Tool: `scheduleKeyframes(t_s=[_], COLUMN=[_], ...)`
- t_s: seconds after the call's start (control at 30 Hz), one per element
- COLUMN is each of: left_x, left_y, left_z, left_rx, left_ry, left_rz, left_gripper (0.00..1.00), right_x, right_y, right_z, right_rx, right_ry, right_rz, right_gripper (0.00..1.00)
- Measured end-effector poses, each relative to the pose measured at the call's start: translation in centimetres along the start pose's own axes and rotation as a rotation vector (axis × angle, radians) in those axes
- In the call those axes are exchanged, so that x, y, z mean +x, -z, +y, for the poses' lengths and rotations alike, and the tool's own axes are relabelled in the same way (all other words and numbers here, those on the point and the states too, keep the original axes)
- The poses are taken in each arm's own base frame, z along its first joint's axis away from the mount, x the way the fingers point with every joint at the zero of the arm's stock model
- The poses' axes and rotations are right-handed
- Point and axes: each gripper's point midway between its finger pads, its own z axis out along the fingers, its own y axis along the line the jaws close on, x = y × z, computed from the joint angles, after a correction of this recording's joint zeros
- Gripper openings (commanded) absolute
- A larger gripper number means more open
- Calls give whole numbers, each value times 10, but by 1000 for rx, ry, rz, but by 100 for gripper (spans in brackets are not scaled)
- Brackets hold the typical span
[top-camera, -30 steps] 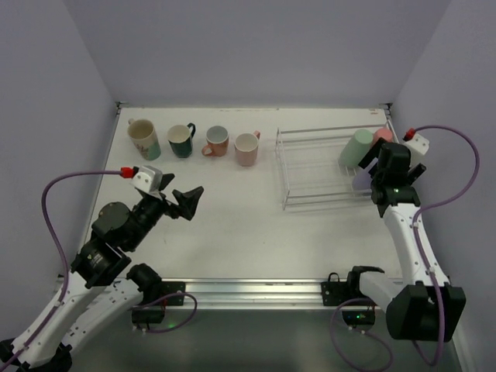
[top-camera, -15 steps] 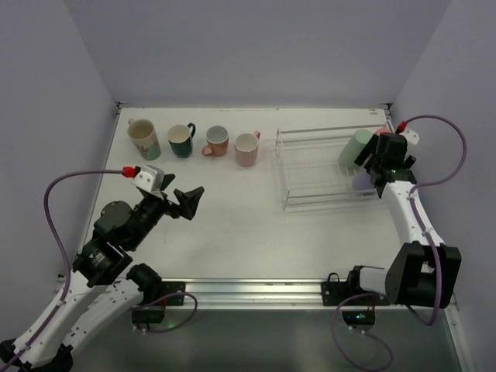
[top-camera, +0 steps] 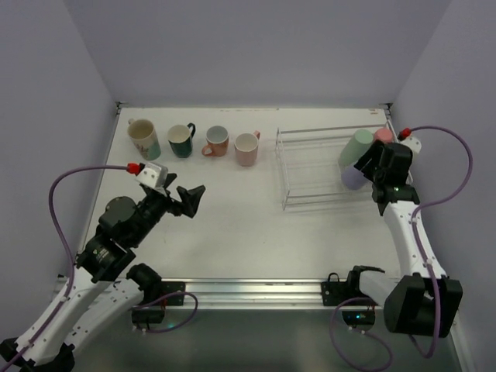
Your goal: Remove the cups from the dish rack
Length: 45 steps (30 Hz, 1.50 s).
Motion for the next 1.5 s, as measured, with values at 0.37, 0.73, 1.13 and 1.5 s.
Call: scheduleKeyframes(t_s=[0.37, 0.73, 1.13, 1.5], left_x=[20, 8, -17, -15], left_y=[-27, -69, -72, -70], left_z=[-25, -97, -131, -144], left_rx=[112, 427, 616, 705], left_ry=[63, 378, 605, 683], left_rz=[115, 141, 115, 148], left_gripper=[89, 89, 84, 58], right_x=[-37, 10, 28, 42], right_y=[99, 213, 253, 257], right_z=[76, 184, 200, 215], right_rx=[-505, -1242, -1484, -1545], right_ry=[-147, -174, -199, -207], right_rz=[-109, 116, 201, 274], right_gripper=[34, 36, 36, 37])
